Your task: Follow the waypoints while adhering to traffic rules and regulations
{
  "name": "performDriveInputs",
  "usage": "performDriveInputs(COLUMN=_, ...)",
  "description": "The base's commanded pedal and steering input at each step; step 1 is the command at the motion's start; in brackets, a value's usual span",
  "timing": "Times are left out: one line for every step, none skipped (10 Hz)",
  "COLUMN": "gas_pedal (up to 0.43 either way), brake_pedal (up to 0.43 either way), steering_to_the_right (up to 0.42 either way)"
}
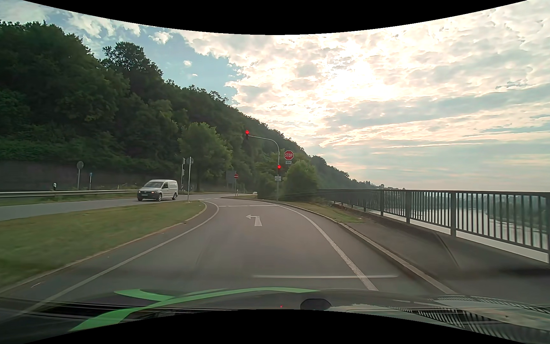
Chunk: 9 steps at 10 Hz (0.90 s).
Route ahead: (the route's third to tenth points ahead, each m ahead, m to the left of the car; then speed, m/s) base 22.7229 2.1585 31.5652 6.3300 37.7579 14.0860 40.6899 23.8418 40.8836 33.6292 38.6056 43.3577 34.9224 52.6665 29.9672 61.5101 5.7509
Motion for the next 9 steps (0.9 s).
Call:
performDriveInputs(gas_pedal=0.0, brake_pedal=0.03, steering_to_the_right=-0.003)
performDriveInputs(gas_pedal=0.0, brake_pedal=0.024, steering_to_the_right=-0.004)
performDriveInputs(gas_pedal=0.0, brake_pedal=0.024, steering_to_the_right=-0.004)
performDriveInputs(gas_pedal=0.0, brake_pedal=0.043, steering_to_the_right=-0.008)
performDriveInputs(gas_pedal=0.0, brake_pedal=0.037, steering_to_the_right=-0.012)
performDriveInputs(gas_pedal=0.0, brake_pedal=0.037, steering_to_the_right=-0.013)
performDriveInputs(gas_pedal=0.0, brake_pedal=0.061, steering_to_the_right=-0.013)
performDriveInputs(gas_pedal=0.0, brake_pedal=0.073, steering_to_the_right=-0.012)
performDriveInputs(gas_pedal=0.0, brake_pedal=0.073, steering_to_the_right=-0.013)
